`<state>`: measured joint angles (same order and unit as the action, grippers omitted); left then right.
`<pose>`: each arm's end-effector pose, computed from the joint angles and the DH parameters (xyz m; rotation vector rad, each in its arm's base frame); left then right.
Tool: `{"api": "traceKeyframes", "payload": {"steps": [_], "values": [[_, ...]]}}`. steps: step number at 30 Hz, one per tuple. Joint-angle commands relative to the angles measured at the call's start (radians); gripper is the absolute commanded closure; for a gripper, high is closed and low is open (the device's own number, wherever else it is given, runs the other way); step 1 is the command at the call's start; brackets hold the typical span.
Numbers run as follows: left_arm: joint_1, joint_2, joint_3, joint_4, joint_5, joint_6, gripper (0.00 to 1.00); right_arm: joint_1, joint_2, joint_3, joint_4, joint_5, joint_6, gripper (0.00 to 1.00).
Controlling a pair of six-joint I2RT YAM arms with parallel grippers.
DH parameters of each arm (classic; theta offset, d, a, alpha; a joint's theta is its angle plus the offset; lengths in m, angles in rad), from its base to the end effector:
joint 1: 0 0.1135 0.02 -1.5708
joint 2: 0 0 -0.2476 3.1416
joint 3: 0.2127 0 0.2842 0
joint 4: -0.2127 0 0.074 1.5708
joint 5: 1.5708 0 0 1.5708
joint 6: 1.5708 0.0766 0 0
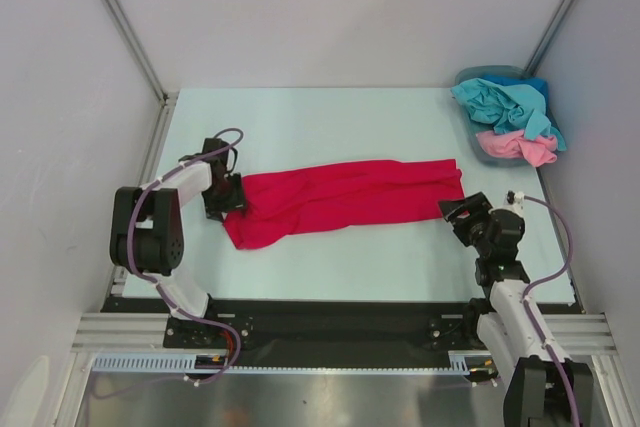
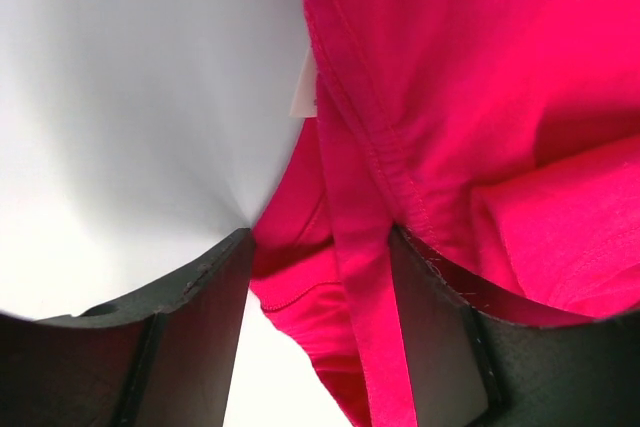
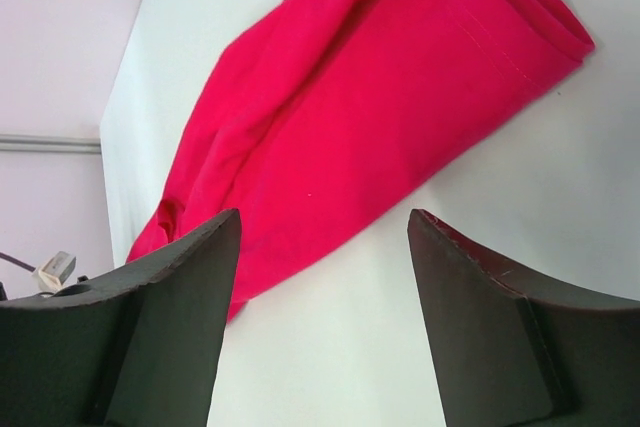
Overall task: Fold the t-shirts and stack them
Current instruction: Fold the tshirt
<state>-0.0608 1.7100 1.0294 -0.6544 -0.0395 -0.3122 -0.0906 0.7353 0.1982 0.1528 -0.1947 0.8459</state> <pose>0.3427 -0.0178 0.0842 -0.3706 2.8789 -0.0074 0.2444 -0.0073 0.1331 0.7877 1.8503 0.6811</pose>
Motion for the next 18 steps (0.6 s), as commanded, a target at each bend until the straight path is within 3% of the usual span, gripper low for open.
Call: {"api": "traceKeyframes", "payload": {"steps": [1, 11, 18], "values": [[0.027, 0.01, 0.011, -0.001, -0.004, 0.025, 0.37, -0.008, -0.008, -0.025, 0.021, -0.023, 0.015, 0.27], [0.016, 0.033, -0.015, 0.042, 0.113, -0.011, 0.38, -0.035, -0.004, -0.023, 0.039, -0.058, 0.024, 0.27], [-0.027, 0.031, -0.028, 0.082, 0.184, -0.057, 0.38, -0.04, 0.111, 0.043, 0.014, -0.009, -0.016, 0.27]]}}
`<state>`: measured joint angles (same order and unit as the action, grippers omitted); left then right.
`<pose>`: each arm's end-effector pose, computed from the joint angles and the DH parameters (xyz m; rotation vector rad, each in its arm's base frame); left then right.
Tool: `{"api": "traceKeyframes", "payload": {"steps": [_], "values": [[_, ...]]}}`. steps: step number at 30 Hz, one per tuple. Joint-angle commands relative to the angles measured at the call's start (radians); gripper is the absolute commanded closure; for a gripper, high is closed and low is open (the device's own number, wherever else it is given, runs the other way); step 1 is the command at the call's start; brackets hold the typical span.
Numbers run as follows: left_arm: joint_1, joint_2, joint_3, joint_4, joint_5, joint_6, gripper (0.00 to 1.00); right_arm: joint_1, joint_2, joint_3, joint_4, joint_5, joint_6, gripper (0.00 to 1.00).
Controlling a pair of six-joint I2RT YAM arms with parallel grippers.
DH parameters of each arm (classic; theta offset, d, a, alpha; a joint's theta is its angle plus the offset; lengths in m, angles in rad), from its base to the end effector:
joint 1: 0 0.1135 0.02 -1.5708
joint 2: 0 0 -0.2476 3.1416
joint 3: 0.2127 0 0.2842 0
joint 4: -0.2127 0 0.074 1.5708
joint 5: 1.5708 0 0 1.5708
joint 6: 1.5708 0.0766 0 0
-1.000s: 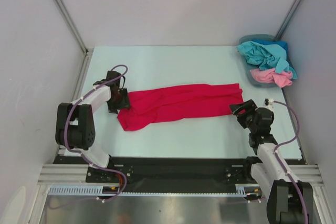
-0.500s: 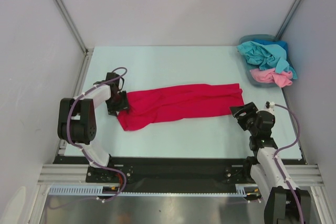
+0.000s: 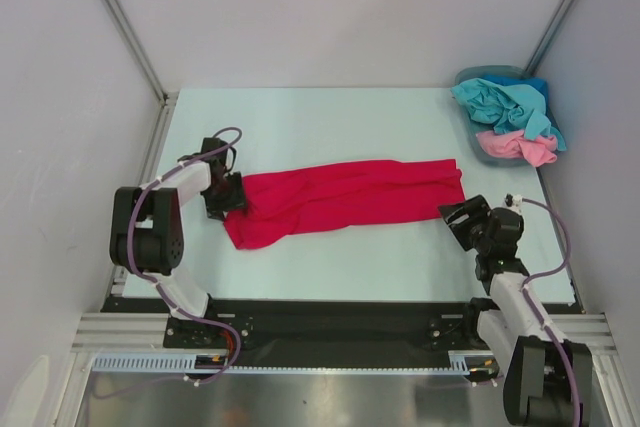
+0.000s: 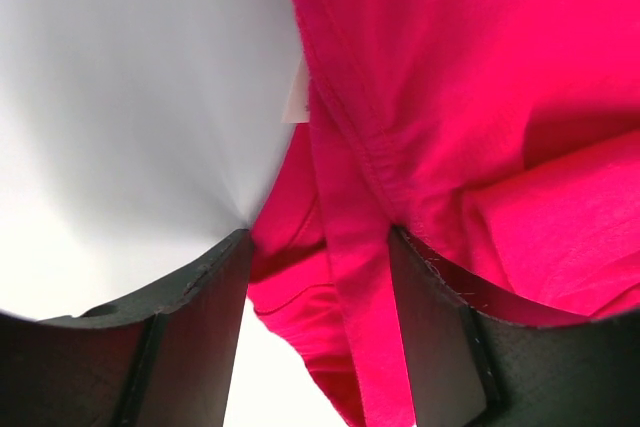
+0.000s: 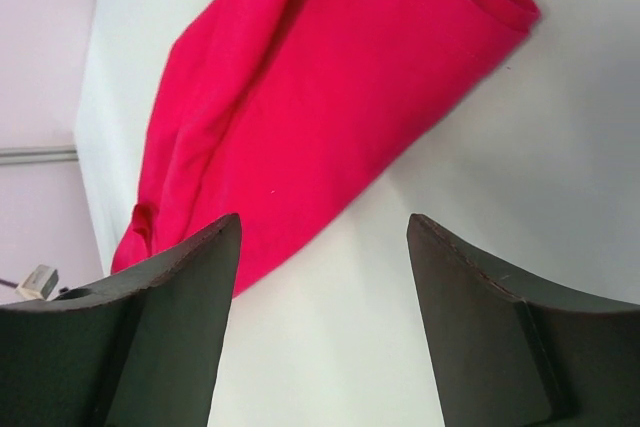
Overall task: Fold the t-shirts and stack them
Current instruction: Fold the tshirt
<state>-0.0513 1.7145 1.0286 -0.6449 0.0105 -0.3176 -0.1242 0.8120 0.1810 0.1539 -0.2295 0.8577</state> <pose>0.3437 -0.0185 0.0827 -0.3840 2.8811 -0.0793 0.2416 -0.0126 0.1095 0.8605 1.9221 0.6846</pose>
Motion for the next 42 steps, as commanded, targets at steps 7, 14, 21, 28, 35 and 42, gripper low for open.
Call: {"api": "traceKeyframes", "payload": {"steps": [7, 14, 21, 28, 35, 42], "values": [[-0.113, 0.023, -0.065, 0.166, 0.193, -0.116, 0.39, -0.064, 0.118, 0.123, -0.08, 0.167, -0.042, 0.26], [-0.154, 0.039, -0.075, 0.209, 0.213, -0.144, 0.39, -0.121, 0.202, 0.143, -0.083, 0.165, -0.016, 0.26], [-0.154, 0.02, -0.079, 0.206, 0.201, -0.146, 0.4, -0.123, 0.188, 0.153, -0.062, 0.153, 0.001, 0.27], [-0.16, -0.001, -0.088, 0.171, 0.157, -0.167, 0.47, -0.127, 0.269, 0.173, 0.004, 0.131, 0.006, 0.28], [-0.171, -0.042, -0.105, 0.137, 0.126, -0.202, 0.47, -0.106, 0.403, 0.181, 0.111, 0.102, 0.053, 0.29], [-0.173, -0.098, -0.079, 0.064, 0.088, -0.204, 0.5, -0.031, 0.536, 0.261, 0.154, 0.125, 0.076, 0.34]]}}
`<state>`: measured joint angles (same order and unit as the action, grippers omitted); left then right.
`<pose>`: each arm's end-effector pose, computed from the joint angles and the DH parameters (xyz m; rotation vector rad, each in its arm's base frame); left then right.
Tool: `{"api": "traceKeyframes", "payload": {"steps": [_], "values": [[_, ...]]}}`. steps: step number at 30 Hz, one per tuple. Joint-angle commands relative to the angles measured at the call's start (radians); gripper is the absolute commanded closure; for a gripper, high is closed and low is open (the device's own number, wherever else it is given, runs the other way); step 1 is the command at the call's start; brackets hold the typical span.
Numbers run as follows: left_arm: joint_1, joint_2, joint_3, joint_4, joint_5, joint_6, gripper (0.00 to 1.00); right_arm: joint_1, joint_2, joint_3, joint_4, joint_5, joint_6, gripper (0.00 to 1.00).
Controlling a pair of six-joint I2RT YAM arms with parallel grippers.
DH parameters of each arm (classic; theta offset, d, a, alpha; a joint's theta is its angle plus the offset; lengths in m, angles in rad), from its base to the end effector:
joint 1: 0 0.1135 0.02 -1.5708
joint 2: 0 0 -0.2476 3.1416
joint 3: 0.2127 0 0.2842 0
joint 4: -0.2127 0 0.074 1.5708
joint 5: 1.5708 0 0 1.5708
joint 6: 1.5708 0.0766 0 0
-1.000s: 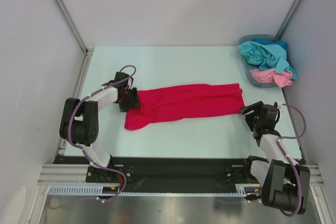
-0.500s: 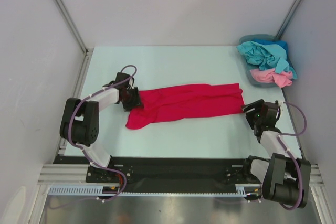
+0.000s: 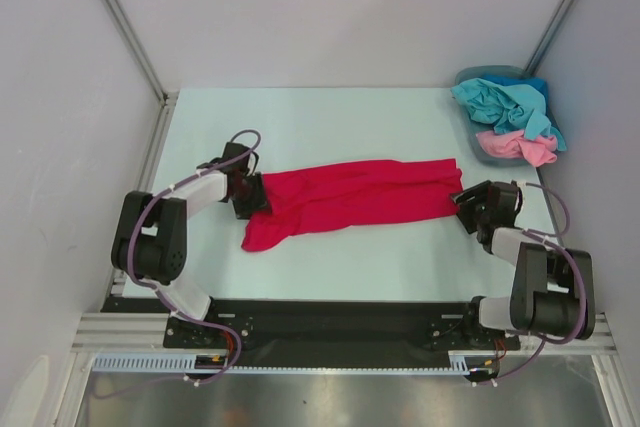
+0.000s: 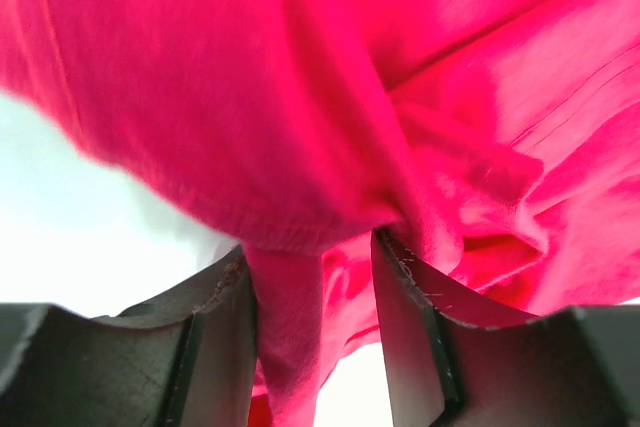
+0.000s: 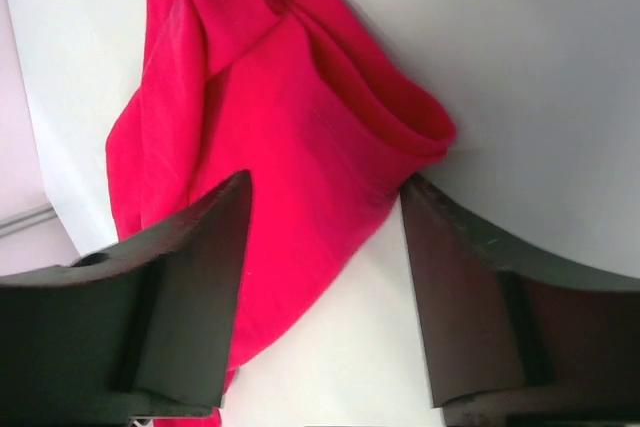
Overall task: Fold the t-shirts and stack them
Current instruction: Fold the tshirt
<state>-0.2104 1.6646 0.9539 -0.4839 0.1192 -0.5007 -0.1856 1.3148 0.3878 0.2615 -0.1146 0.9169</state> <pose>0.3384 -0.0816 0.0847 -0.3748 2.7851 -0.3434 0.2867 -0.0449 0.0742 1.1413 1.9778 0.5192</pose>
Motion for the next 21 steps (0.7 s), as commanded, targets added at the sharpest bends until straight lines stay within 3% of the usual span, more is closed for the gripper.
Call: {"api": "traceKeyframes", "payload": {"steps": [1, 3, 6, 11, 16, 19, 21], "values": [[-0.012, -0.052, 0.002, -0.105, -0.026, -0.021, 0.5, 0.035, 0.058, 0.072, 0.044, 0.009, 0.017, 0.38], [-0.012, -0.06, 0.023, -0.128, -0.047, -0.024, 0.52, 0.044, 0.066, 0.082, 0.042, 0.01, 0.022, 0.43], [-0.012, -0.074, 0.045, -0.156, -0.072, -0.029, 0.55, 0.054, 0.047, 0.082, 0.03, 0.035, 0.011, 0.58], [-0.011, -0.095, 0.08, -0.182, -0.147, -0.044, 0.6, 0.049, 0.018, 0.08, 0.005, 0.047, 0.003, 0.97], [-0.009, -0.118, 0.115, -0.206, -0.199, -0.055, 0.71, 0.055, -0.006, 0.074, -0.01, 0.05, 0.002, 1.0], [-0.006, -0.105, 0.167, -0.222, -0.217, -0.055, 0.9, 0.066, -0.038, 0.057, -0.024, 0.05, -0.006, 1.0], [-0.006, -0.086, 0.192, -0.234, -0.214, -0.053, 0.95, 0.067, -0.074, 0.04, -0.039, 0.052, -0.015, 1.0]]}}
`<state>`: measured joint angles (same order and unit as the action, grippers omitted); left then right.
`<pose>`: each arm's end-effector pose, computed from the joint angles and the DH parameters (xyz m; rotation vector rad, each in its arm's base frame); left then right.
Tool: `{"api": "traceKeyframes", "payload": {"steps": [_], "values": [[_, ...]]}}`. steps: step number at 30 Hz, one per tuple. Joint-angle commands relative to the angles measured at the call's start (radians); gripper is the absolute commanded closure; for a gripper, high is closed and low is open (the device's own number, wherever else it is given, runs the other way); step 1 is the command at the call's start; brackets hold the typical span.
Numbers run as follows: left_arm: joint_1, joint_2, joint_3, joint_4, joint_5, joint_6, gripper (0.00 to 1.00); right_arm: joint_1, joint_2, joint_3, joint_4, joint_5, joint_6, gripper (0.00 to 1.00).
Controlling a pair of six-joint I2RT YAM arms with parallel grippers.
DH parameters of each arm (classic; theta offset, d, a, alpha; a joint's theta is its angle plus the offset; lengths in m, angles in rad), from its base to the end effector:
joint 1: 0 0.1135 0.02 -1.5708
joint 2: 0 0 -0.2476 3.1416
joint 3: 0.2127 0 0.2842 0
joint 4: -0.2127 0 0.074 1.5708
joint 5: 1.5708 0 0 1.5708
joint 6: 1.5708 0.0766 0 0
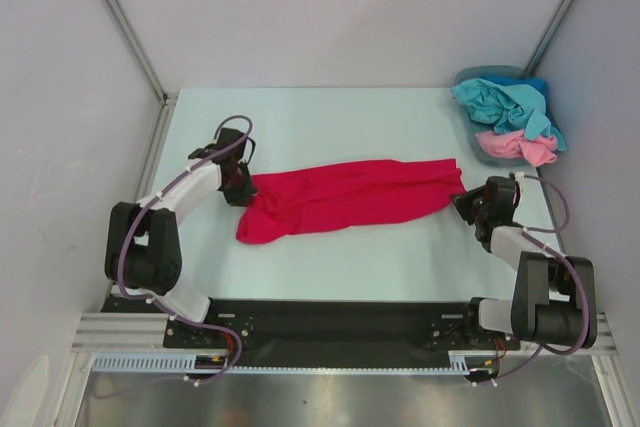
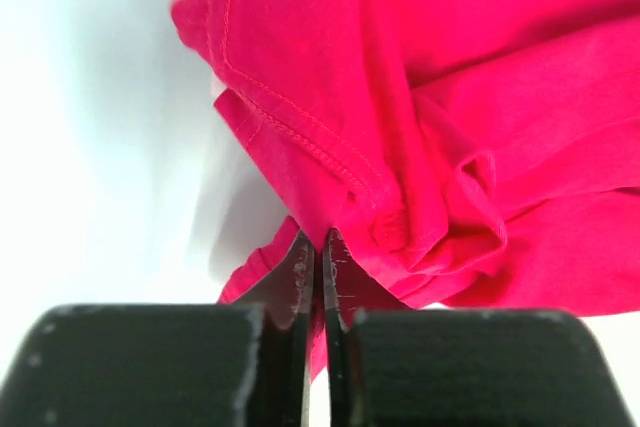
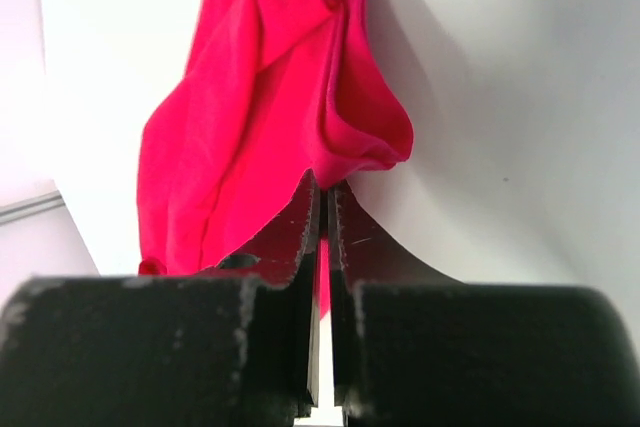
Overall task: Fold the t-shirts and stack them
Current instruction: Fold the tshirt
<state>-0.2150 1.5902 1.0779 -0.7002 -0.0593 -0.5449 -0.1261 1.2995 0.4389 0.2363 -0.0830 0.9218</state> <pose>0.3420 -0.0700 0.1363 -0.4720 2.7448 -0.1103 0.3006 -0.0317 0.0926 1.0814 1.9669 0.5311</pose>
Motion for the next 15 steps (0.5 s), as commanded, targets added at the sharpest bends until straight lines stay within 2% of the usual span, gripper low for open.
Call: {"api": "traceKeyframes", "payload": {"steps": [1, 8, 15], "values": [[0.0, 0.002, 0.088, -0.021, -0.031, -0.01, 0.97, 0.006, -0.072, -0.017, -0.018, 0.02, -0.021, 1.0], [-0.003, 0.01, 0.074, -0.016, -0.016, -0.015, 1.0, -0.03, -0.111, -0.02, -0.051, -0.008, -0.041, 1.0], [-0.003, 0.025, 0.066, -0.009, -0.039, -0.001, 1.0, 0.008, -0.123, -0.068, -0.04, -0.009, -0.031, 1.0]]}}
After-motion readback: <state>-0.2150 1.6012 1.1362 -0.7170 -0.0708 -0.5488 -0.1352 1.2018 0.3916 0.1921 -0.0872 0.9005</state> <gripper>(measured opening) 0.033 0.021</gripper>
